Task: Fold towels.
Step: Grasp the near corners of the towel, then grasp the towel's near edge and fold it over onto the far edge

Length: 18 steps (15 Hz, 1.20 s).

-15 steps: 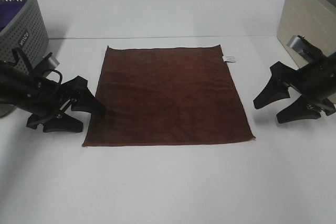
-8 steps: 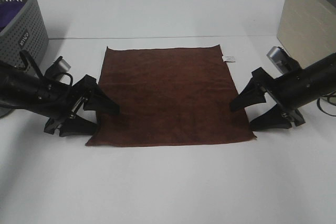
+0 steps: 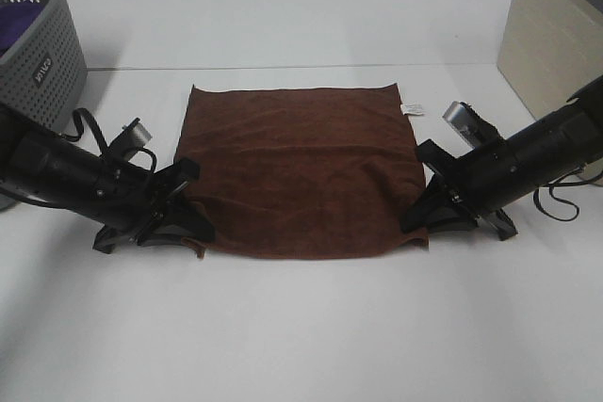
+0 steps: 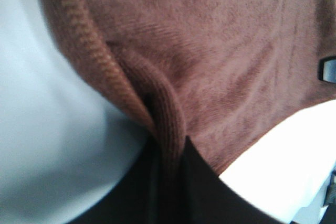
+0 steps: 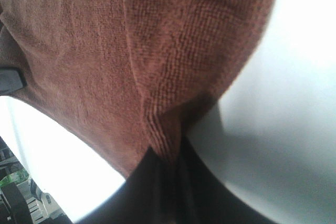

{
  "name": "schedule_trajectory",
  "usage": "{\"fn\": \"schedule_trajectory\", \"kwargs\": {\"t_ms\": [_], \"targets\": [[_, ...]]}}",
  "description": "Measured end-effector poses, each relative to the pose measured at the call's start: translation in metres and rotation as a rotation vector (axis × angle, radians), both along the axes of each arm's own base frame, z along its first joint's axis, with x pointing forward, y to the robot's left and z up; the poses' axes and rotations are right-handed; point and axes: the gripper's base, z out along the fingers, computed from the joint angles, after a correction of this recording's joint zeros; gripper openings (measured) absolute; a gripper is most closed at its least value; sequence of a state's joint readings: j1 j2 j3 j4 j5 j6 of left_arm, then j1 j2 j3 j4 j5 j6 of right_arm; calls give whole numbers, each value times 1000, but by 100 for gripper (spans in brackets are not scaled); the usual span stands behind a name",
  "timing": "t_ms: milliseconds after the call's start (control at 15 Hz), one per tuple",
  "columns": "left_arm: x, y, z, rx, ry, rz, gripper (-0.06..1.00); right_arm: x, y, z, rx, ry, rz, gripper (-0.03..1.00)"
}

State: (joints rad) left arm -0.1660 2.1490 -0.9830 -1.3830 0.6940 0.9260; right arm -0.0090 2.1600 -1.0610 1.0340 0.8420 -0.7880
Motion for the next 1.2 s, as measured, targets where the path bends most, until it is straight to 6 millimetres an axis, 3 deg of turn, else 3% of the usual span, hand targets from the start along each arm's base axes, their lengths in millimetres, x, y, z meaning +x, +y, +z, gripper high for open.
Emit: {"fn": "schedule_trajectory", "kwargs": {"t_ms": [200, 400, 533, 800, 1000, 1200], "targets": [[-3, 1, 5, 25, -5, -40, 1, -2, -3, 7, -50, 0, 18, 0], [-8, 3, 26, 66, 7, -79, 1, -12, -4, 25, -90, 54, 25, 0], [-15, 2, 35, 65, 66, -106, 1, -26, -3, 32, -96, 91, 35, 0], [-40, 3, 29, 60, 261, -141, 1, -66, -2, 28, -84, 214, 34, 0], [-43, 4, 30, 64, 266, -143, 1, -67, -2, 28, -78, 225, 34, 0], [-32, 3, 46, 77, 181, -121, 1, -49, -2, 40, -83, 181, 51, 0]]}}
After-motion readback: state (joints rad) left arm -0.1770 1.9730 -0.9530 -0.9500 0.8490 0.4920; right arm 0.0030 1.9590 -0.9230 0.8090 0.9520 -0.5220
